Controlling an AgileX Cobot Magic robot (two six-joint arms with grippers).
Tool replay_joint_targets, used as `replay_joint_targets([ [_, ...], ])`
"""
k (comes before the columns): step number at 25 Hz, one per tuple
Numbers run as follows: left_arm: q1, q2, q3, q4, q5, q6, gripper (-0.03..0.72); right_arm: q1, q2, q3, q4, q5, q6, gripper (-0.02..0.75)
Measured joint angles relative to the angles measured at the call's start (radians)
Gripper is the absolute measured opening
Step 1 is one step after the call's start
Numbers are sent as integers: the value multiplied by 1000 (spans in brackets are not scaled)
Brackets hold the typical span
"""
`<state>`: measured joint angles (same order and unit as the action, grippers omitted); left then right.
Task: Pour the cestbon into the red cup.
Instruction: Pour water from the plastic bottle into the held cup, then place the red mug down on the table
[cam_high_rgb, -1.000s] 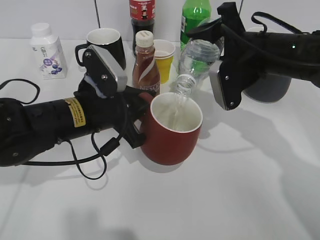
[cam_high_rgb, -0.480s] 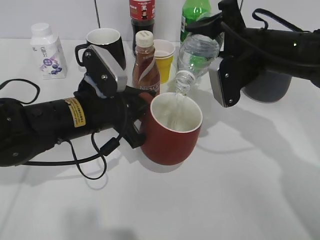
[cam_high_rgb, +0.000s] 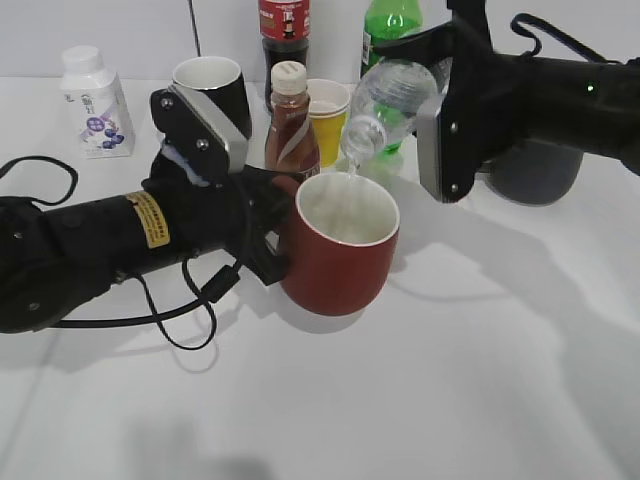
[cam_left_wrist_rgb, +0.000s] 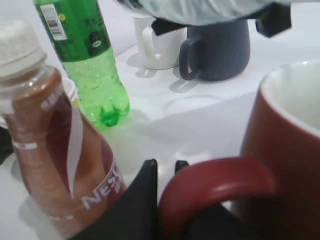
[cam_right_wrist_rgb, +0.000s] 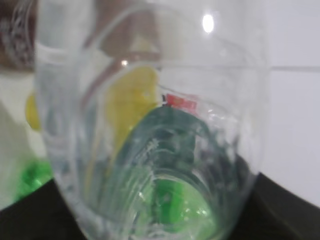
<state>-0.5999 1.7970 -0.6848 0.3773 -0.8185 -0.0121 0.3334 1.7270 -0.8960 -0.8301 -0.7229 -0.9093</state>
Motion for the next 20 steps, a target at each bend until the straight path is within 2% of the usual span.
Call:
replay_joint_targets([
  [8, 0, 0, 0, -23, -59, 1, 65, 0, 0, 14, -17, -2, 270, 473],
  [13, 0, -31, 9, -52, -55, 2, 64, 0, 0, 15, -8, -14, 563, 473],
  [16, 2, -82, 43, -102, -57, 2, 64, 0, 0, 15, 56, -60, 735, 473],
  [20, 36, -166, 123, -188, -68, 3, 64, 0, 0, 15, 195, -125, 795, 473],
])
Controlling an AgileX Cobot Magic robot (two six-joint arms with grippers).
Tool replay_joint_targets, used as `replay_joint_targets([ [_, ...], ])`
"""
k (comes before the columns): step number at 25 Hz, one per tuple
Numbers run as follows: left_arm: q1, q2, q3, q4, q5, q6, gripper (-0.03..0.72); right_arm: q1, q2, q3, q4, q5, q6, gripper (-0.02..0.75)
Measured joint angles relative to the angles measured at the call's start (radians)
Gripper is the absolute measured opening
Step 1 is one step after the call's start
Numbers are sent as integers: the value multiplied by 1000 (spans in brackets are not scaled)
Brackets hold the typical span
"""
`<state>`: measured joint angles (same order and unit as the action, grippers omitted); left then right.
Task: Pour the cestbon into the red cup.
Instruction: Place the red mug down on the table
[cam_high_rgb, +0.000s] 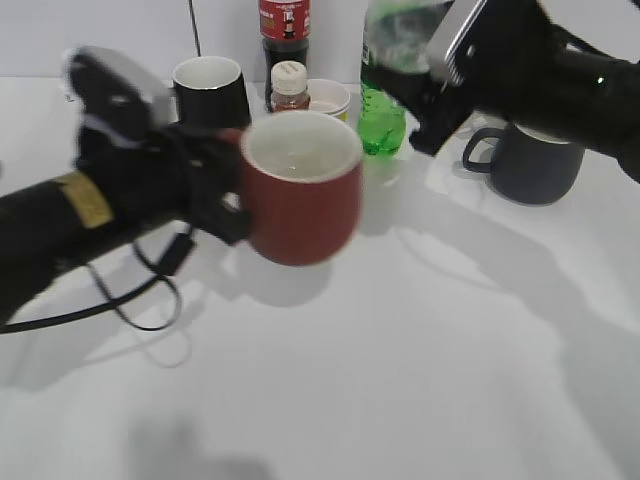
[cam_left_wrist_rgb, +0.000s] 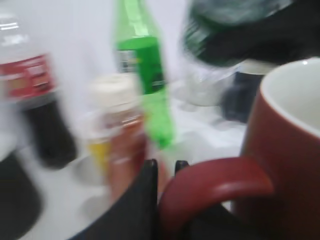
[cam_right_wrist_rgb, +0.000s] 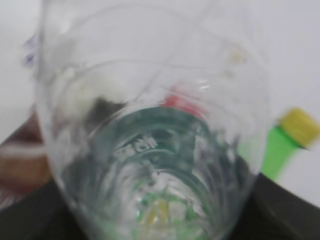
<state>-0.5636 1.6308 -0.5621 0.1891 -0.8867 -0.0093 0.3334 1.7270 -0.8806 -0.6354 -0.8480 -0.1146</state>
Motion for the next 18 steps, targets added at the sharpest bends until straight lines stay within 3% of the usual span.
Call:
replay_joint_targets([
  [7, 144, -132, 53, -60, 22, 9, 64, 0, 0, 0, 215, 65, 115, 473],
  [14, 314, -133, 57, -84, 93, 18, 64, 0, 0, 0, 241, 230, 321, 473],
  [18, 349, -69, 57, -91, 79, 19, 64, 0, 0, 0, 244, 287, 345, 473],
])
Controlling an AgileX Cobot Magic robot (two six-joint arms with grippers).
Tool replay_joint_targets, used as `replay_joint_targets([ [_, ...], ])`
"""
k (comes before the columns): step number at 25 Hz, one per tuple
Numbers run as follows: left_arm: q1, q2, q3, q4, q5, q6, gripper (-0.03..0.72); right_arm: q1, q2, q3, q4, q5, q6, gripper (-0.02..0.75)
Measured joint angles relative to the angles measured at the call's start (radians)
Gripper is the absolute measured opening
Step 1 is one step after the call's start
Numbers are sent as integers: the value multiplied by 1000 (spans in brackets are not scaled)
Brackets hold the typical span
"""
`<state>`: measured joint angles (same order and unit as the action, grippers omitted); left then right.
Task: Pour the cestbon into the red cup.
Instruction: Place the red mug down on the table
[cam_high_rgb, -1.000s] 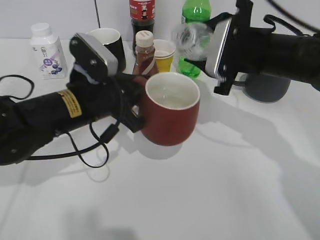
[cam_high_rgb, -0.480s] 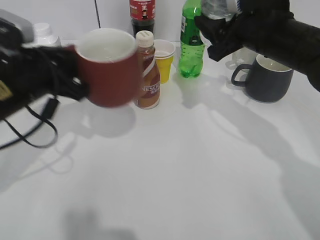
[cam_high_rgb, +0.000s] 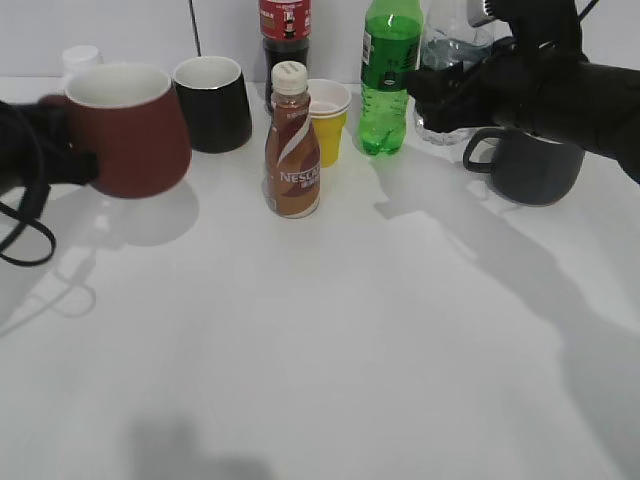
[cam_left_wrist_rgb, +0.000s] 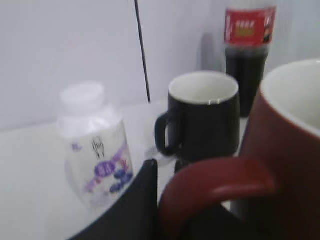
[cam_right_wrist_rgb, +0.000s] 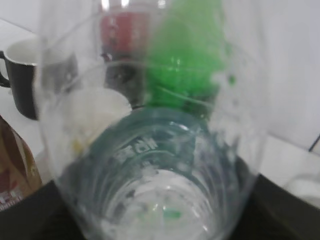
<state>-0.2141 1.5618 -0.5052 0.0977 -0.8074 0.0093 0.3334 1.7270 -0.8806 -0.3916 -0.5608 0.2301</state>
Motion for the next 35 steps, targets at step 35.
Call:
replay_joint_targets([
  [35, 3, 448, -240, -76, -165, -15, 309, 0, 0, 0, -1, 106, 66, 473],
])
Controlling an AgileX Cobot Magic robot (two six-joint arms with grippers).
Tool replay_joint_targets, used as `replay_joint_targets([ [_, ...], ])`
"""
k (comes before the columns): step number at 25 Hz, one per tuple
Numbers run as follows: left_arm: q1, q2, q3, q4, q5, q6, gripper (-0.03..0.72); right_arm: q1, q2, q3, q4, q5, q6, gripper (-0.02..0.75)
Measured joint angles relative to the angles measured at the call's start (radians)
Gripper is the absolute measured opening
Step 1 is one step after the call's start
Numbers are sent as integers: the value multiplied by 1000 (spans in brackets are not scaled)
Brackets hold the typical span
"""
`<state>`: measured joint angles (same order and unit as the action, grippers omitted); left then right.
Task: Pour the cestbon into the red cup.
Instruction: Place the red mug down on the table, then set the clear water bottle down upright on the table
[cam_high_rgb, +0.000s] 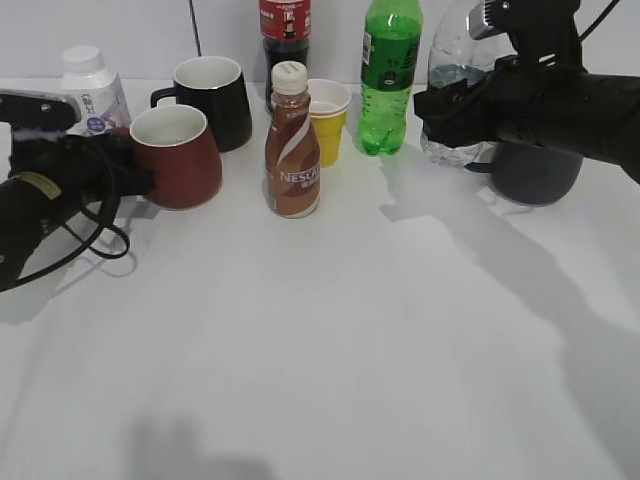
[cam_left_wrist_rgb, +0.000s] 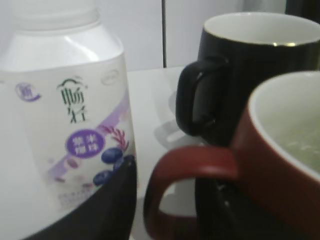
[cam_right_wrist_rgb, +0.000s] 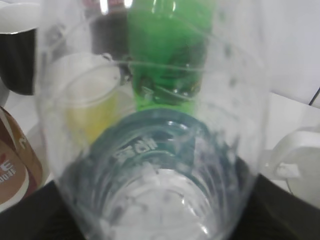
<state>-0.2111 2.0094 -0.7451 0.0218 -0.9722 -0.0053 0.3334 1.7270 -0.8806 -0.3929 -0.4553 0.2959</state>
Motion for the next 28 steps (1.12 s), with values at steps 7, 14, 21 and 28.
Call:
replay_joint_targets([
  [7, -1, -146, 121, 4, 48, -1, 314, 0, 39, 0, -1, -27, 0, 473],
  [14, -14, -400, 175, 2, 372, -5, 314, 0, 184, 0, -2, -213, 0, 473],
  [21, -85, -706, 176, -74, 815, -7, 311, 0, 282, 0, -2, -324, -1, 473],
  [28, -99, -1044, 176, -136, 1196, -8, 309, 0, 283, 0, -15, -329, -1, 578],
])
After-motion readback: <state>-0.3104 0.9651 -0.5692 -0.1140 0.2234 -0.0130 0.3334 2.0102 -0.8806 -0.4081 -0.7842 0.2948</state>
